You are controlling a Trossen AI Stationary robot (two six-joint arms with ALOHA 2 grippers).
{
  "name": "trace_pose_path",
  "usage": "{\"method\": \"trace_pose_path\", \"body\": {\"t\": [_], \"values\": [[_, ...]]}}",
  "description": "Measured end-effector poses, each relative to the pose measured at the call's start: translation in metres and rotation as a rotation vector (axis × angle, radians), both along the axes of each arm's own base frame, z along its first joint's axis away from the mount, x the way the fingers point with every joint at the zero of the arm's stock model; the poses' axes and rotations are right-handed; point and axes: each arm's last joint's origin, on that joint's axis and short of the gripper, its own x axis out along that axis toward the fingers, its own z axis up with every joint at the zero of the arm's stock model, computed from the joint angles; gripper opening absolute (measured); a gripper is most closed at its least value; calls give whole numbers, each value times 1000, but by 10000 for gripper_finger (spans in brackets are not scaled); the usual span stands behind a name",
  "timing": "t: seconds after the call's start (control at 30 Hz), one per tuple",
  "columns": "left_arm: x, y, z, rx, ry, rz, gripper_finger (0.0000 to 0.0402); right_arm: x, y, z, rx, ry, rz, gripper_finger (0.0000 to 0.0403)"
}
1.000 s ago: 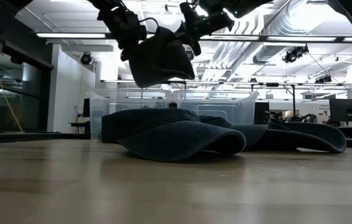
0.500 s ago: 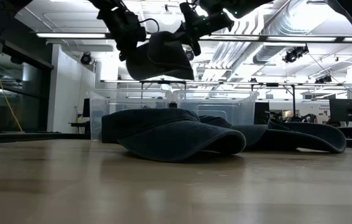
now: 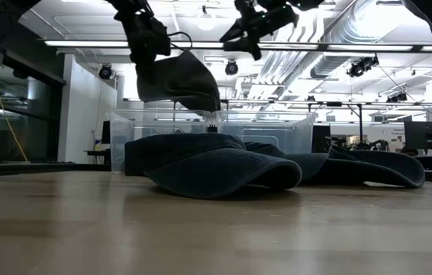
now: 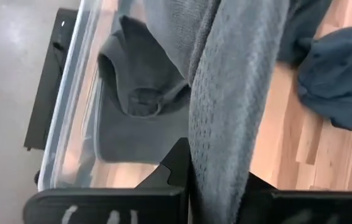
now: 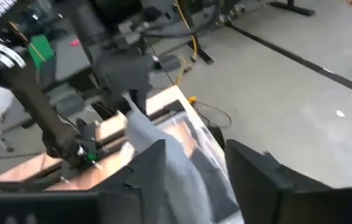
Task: Pick & Place hat
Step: Put the gray cap into the left transparent bin
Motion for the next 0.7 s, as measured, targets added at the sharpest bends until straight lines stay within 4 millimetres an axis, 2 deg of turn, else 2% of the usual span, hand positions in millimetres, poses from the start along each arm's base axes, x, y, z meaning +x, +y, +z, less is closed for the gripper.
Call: {"method": "trace_pose_path", "body": {"t": [0.2,0.47,0.7], "values": [[-14,12,-2,1,-8,29,7,-23,1,11,-13,119,-1,204],[-34,25,-2,-15,-34,96,7,-42,-2,14,-17,199,0,209],[-32,24,-26,-81,22,63,7,-48,-6,12,-20,224,-3,209]]}}
